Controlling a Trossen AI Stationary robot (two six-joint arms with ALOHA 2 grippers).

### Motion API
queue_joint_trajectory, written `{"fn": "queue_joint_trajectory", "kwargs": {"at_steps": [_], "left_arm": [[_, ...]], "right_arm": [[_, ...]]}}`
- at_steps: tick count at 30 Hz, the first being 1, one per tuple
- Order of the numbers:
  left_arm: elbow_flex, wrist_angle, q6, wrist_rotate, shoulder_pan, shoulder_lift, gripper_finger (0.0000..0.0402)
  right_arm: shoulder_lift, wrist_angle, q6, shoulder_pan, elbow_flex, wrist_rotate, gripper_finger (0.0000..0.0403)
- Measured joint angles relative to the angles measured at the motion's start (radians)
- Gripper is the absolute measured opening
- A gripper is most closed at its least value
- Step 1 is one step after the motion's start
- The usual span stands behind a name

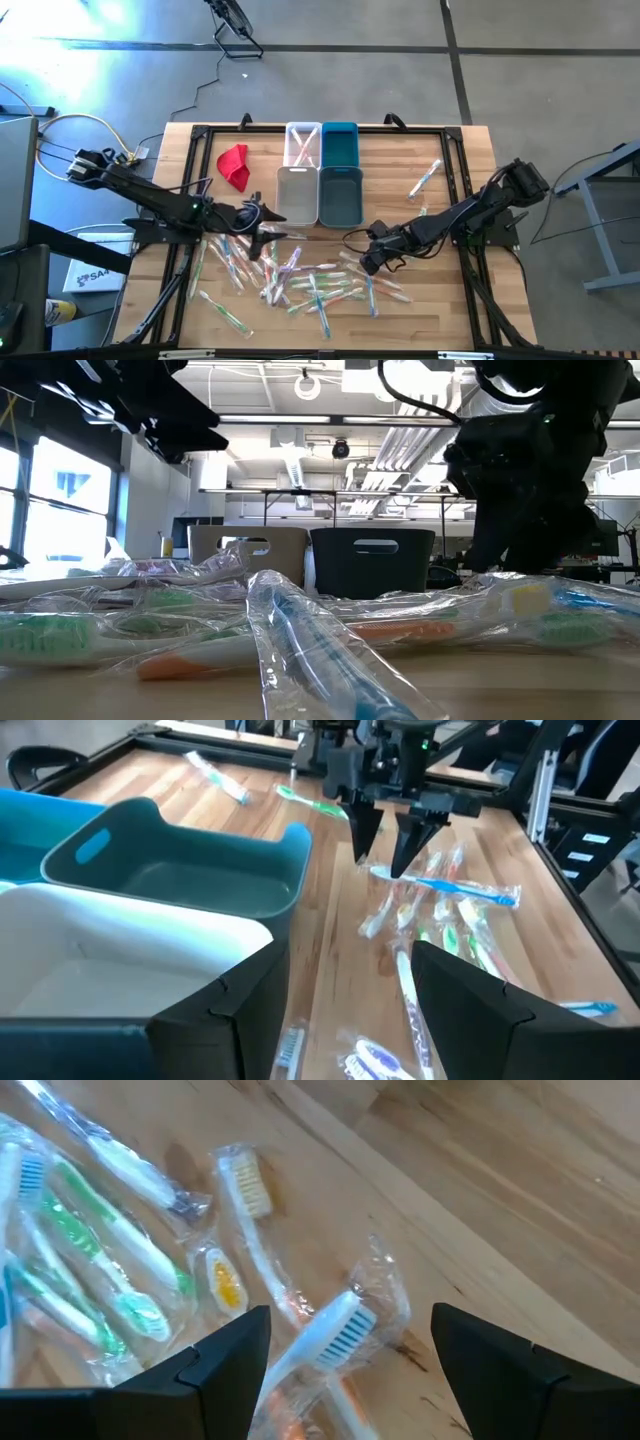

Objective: Pick & Place Toothbrushes
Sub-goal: Put the blue toothbrush into the gray bin

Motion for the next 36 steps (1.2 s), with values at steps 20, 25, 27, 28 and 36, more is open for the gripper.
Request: {"fn": "queue_joint_trajectory", "kwargs": {"at_steps": [20, 25, 27, 28, 36], "left_arm": [[0.000, 0.015, -0.015, 0.000, 0.000, 0.007, 0.0207], [0.000, 0.015, -0.015, 0.000, 0.000, 0.007, 0.0207], [0.000, 0.016, -0.015, 0.000, 0.000, 0.007, 0.0207], [0.000, 0.015, -0.015, 0.000, 0.000, 0.007, 0.0207], [0.000, 0.015, -0.015, 0.000, 0.000, 0.007, 0.0207]], "right_arm": [[0.054, 0.053, 0.005, -0.008, -0.001, 0.026, 0.0153], [0.054, 0.059, -0.014, -0.008, 0.000, 0.028, 0.0089], [0.054, 0.064, -0.033, -0.008, 0.000, 0.028, 0.0066], [0.054, 0.067, -0.036, -0.008, 0.000, 0.028, 0.0055], [0.012, 0.092, -0.103, -0.008, 0.000, 0.052, 0.0005]]}}
